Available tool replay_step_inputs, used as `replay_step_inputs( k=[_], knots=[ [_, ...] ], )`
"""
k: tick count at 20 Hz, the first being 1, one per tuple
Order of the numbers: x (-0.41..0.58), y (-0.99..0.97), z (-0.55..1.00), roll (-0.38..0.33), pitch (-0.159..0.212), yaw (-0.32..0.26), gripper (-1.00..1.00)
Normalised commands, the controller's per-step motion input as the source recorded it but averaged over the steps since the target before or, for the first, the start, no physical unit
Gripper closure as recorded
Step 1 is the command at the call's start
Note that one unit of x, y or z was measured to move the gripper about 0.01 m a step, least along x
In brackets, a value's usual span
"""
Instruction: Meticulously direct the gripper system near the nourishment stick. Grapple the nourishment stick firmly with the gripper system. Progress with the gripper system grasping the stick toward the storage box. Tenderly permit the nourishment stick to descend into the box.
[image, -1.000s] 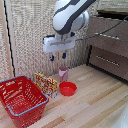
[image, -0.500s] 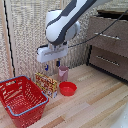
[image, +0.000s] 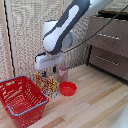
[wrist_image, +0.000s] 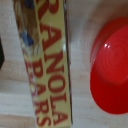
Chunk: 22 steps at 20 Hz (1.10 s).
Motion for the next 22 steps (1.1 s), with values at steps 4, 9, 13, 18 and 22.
replay_step_inputs(
  k=[4, 9, 13, 18, 22],
  knots=[
    [0.316, 0.01, -0.26, -0.002, 0.000, 0.079, -1.00],
    [0.136, 0.11, -0.20, -0.021, 0.041, -0.005, -1.00],
    [0.021, 0.10, -0.12, -0.008, 0.075, -0.105, 1.00],
    [0.003, 0.15, -0.05, -0.003, 0.042, -0.232, 1.00],
    [0.006, 0.22, 0.00, -0.008, -0.003, -0.211, 1.00]
  ],
)
